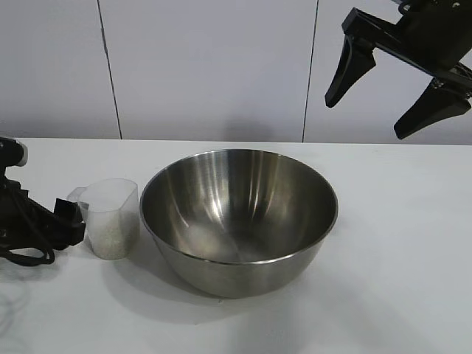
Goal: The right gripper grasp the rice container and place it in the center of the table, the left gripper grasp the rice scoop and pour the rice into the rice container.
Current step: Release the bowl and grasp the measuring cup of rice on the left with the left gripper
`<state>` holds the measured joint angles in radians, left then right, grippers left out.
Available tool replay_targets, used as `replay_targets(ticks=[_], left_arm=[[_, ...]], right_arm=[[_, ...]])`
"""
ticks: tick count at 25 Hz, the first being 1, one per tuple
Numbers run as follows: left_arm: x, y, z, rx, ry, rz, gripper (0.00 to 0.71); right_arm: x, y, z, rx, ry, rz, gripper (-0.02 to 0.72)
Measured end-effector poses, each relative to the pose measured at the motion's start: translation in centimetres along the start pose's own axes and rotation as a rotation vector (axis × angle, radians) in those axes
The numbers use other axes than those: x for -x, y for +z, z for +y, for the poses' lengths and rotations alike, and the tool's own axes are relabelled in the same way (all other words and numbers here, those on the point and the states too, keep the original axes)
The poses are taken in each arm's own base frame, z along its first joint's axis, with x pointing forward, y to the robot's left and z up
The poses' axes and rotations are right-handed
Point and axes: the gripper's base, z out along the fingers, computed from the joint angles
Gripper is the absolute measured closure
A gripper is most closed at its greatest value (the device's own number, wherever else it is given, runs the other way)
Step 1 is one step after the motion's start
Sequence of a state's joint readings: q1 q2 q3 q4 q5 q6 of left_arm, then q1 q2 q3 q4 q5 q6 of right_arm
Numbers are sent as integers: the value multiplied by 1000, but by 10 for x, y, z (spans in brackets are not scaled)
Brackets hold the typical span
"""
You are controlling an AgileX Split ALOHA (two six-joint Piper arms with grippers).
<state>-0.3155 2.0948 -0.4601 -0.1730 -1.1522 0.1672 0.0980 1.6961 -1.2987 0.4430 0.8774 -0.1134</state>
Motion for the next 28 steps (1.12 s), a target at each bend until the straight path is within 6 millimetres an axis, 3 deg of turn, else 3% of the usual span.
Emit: replay_targets(ticks=[9,15,19,28], left_arm=[[1,2,2,22,-53,-4,285],[2,2,1,11,-49,-6,549],[2,2,-1,-9,-42,-9,669],[8,0,-1,-21,-40,-30,702]], right_arm=[[0,0,0,0,0,0,52],[0,0,0,1,1,-1,52],[0,0,0,1,1,-1,52],[0,0,0,1,1,-1,52]])
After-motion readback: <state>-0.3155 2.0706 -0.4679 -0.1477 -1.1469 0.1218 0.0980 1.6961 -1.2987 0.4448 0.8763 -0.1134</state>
